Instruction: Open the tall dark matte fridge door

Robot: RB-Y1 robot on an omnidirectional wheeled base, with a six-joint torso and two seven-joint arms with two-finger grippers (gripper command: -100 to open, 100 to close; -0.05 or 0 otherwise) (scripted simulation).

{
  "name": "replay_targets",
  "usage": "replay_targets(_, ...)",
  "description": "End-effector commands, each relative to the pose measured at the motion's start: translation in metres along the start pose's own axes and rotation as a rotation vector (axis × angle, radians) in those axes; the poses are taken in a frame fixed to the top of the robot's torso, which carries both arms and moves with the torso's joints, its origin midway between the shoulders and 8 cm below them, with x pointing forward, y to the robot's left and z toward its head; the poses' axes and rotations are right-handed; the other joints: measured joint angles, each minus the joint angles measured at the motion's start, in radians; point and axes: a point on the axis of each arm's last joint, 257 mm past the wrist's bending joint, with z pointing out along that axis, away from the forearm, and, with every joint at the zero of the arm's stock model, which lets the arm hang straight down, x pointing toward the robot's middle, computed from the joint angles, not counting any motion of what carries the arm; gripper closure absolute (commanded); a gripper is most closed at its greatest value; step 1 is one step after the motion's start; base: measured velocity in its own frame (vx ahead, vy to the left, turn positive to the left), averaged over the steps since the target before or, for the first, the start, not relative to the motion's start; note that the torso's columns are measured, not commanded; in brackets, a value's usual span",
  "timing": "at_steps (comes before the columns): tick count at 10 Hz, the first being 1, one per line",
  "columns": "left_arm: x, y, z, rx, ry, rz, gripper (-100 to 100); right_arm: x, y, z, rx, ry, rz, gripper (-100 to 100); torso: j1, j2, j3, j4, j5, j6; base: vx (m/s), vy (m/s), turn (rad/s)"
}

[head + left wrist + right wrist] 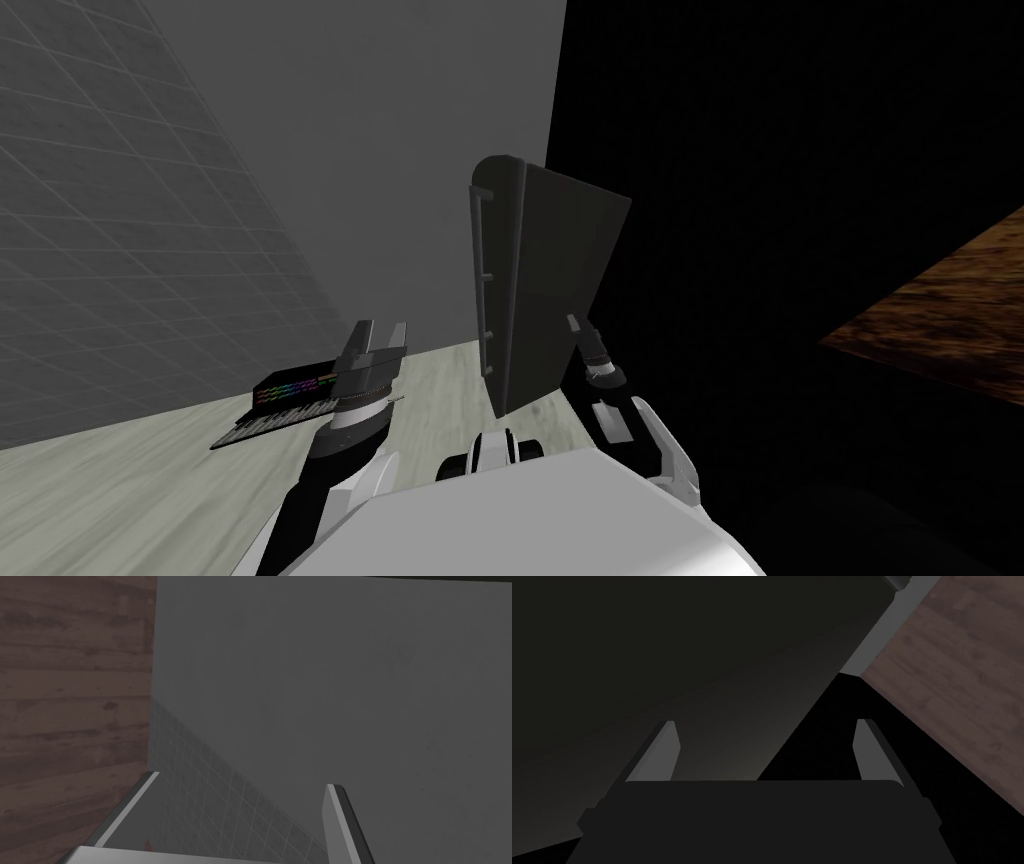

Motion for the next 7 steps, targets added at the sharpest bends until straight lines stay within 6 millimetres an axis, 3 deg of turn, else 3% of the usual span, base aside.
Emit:
replay_targets(1, 0.0, 0.0, 0.0, 0.0, 0.0, 0.0, 0, 0.002, -0.006, 0.0, -0.001, 0.06, -0.064, -100, 0.0, -0.001, 0.0, 0.0, 0.0, 0.0, 0.015, 0.05, -0.002)
replay_targets(7, 0.0, 0.0, 0.0, 0.0, 0.0, 0.0, 0, 0.001, -0.021, 0.002, -0.008, 0.205, -0.244, -100, 0.0, 0.0, 0.0, 0.0, 0.0, 0.0, 0.012, 0.061, 0.0)
